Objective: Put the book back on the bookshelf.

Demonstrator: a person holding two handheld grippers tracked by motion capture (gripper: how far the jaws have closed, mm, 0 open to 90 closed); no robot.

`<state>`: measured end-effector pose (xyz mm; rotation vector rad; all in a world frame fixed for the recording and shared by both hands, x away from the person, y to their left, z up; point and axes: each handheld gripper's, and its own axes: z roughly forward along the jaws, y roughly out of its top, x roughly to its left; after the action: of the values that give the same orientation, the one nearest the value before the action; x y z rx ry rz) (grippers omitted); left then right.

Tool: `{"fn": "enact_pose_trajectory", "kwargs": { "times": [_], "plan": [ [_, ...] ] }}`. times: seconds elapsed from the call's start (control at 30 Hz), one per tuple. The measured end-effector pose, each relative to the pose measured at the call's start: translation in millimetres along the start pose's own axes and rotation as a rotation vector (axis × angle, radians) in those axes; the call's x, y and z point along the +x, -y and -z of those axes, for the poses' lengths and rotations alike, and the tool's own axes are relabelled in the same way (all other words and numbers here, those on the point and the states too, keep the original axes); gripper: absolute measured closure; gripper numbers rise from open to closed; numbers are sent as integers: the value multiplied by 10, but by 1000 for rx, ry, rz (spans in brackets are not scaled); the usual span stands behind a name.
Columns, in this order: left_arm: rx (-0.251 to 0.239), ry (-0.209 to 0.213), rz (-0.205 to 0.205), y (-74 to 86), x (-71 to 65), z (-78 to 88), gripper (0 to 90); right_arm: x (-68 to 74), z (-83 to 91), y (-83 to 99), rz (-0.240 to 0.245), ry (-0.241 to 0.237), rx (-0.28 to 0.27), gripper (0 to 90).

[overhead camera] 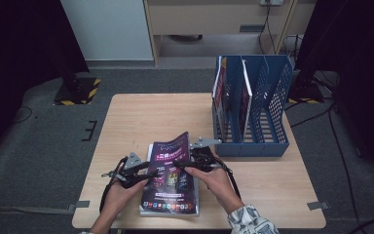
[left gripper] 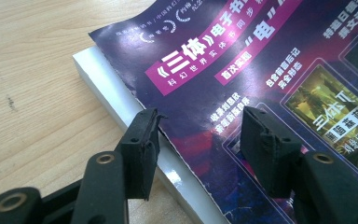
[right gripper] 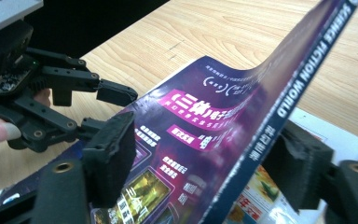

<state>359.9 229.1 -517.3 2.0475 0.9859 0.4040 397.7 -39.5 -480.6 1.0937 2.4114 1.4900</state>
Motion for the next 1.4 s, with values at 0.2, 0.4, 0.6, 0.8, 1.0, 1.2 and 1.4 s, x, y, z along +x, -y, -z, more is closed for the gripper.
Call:
{"fn": "enact_pose_trajectory", "kwargs": {
  "times": [0.2,0.4,0.6,0.8,1.0,1.2,1.4],
  "plan": [
    [4,5,4,-1,-6,-4,438,30,-53,-46,-7,20,45,367],
    [5,4,4,-4,-13,-7,423,-10,-48,-63,-31,54,69,511],
    [5,8,7,-4,-15,-11,408,-56,-14,-114,-44,75,75,693],
    [4,11,8,-6,-19,-14,387,-43,-28,-164,-33,98,81,733],
    [2,23,19,-20,-11,-14,356,-34,-4,-238,-12,98,35,783],
    [-26,21,52,-33,22,24,311,52,16,-317,36,102,-1,807],
    [-48,17,90,-31,65,49,282,123,44,-381,73,105,-36,828]
  ]
}}
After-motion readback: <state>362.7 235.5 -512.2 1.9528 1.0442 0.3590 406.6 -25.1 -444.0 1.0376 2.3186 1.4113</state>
